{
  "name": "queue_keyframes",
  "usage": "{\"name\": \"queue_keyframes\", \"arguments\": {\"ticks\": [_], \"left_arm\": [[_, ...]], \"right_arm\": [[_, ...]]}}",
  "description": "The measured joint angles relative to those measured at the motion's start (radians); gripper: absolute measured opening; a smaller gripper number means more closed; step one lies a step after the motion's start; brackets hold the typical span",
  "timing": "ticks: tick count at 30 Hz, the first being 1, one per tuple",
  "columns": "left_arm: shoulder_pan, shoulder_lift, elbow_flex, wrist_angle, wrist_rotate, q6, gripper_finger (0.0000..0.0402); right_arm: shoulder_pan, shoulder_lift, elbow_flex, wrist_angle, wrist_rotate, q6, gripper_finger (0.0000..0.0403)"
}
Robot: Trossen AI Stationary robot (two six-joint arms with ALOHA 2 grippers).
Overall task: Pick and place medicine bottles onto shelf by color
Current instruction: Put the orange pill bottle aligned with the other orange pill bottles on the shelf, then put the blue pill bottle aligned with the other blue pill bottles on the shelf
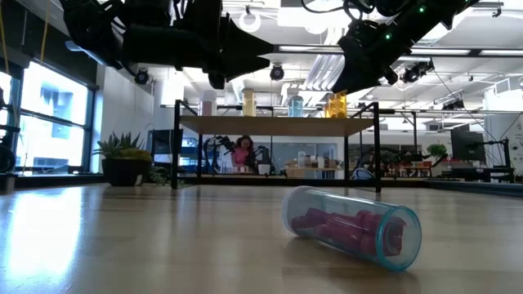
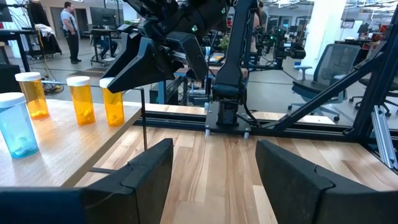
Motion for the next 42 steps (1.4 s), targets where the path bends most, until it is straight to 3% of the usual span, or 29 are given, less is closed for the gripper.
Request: {"name": "queue_keyframes", "arguments": {"ticks": [11,25,32,42], "left_arm": [[0.000,0.000,0.000,0.000,0.000,0.000,0.0220],[0.000,0.000,0.000,-0.009,0.000,0.000,0.0220],[0.000,-0.047,0.000,-0.098,0.000,0.000,0.0220],[-0.003,-0.228,0.000,-0.466,0.004,-0.148,0.0220]], "right_arm": [[0.000,0.000,0.000,0.008,0.017,0.015,0.0185],[0.039,-0.113,0.000,0.029,0.016,0.004,0.0188],[0.168,-0.167,0.001,0.040,-0.050,0.017,0.0188],[0.432,-0.131,0.002,0.070,-0.041,0.160,0.0188]]}}
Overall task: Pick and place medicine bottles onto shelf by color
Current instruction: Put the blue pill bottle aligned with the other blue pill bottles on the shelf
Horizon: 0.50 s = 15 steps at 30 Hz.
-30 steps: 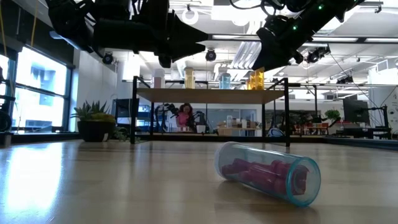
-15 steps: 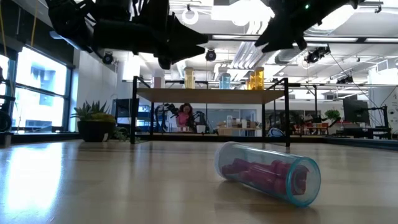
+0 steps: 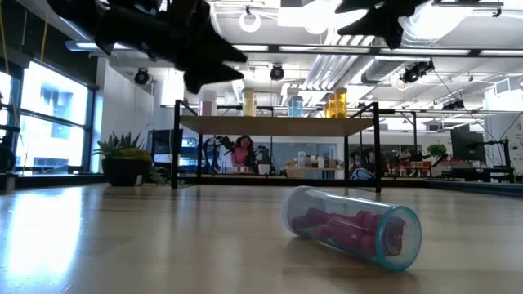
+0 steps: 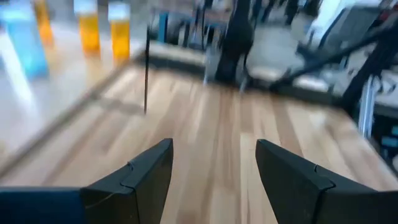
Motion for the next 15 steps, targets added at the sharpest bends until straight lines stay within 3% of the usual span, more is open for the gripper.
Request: {"name": "queue_keyframes", "arguments": {"ticks": [8,15], "left_arm": [[-0.062,-0.056,0.000,-0.255,0.000,-0.040,0.0220],[-0.120,-0.059,0.000,-0.345,0.001,-0.036,0.0220]], "right_arm": [[0.152,0.139,0.103,-0.002,0.081,0.049,0.0188],[0.214,0.317,0.293,-0.284,0.077,0.272,0.0188]]}}
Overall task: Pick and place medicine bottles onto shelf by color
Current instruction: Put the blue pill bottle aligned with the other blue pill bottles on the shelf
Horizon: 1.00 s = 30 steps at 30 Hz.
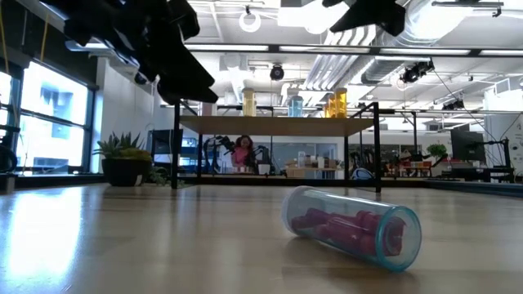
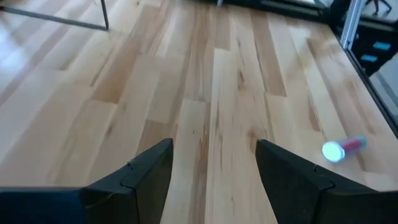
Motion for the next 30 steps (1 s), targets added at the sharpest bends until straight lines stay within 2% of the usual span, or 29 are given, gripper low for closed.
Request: {"name": "queue_keyframes", "arguments": {"ticks": [6,11,22,30], "left_arm": [[-0.010,0.000,0.000,-0.030,-0.001,0.000,0.0220],[-0.010,0.000,0.000,-0.047,-0.001,-0.001,0.0220],[-0.010,0.000,0.000,-0.146,-0.001,-0.088,0.0220],[-0.010,0.000,0.000,-0.292,0.007,-0.185,0.0220]], "right_arm": [[0.034,0.159,0.145,-0.202,-0.088,0.178,0.0188],[0.039,0.258,0.224,-0.254,-0.155,0.228,0.0188],[0.037,0.427,0.302,-0.194,-0.345,0.281,0.0188],[0.047,0.553,0.304,-0.051,-0.487,0.310,0.0188]]}}
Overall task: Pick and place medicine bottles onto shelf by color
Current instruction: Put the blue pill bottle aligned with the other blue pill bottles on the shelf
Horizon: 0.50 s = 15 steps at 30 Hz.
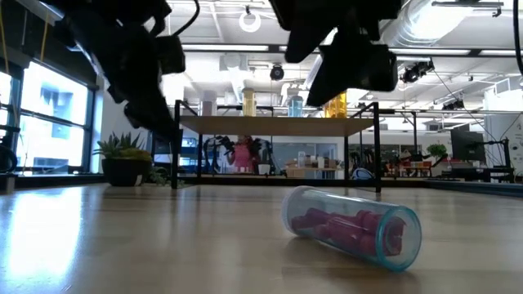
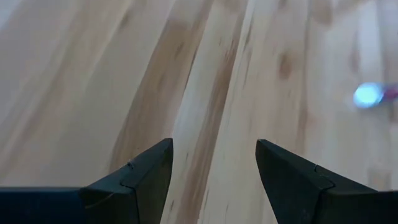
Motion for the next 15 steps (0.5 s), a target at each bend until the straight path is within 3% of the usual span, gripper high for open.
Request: {"name": "queue_keyframes", "arguments": {"ticks": [7,15], "left_arm": [[0.000,0.000,0.000,-0.138,0.002,-0.036,0.0220],[0.000,0.000,0.000,-0.147,-0.009,-0.036,0.0220]], "right_arm": [[0.026,0.053,0.000,0.084,-0.023,0.090,0.0188],[0.043,0.069,-0.001,0.092,0.037,0.111,0.0188]]}}
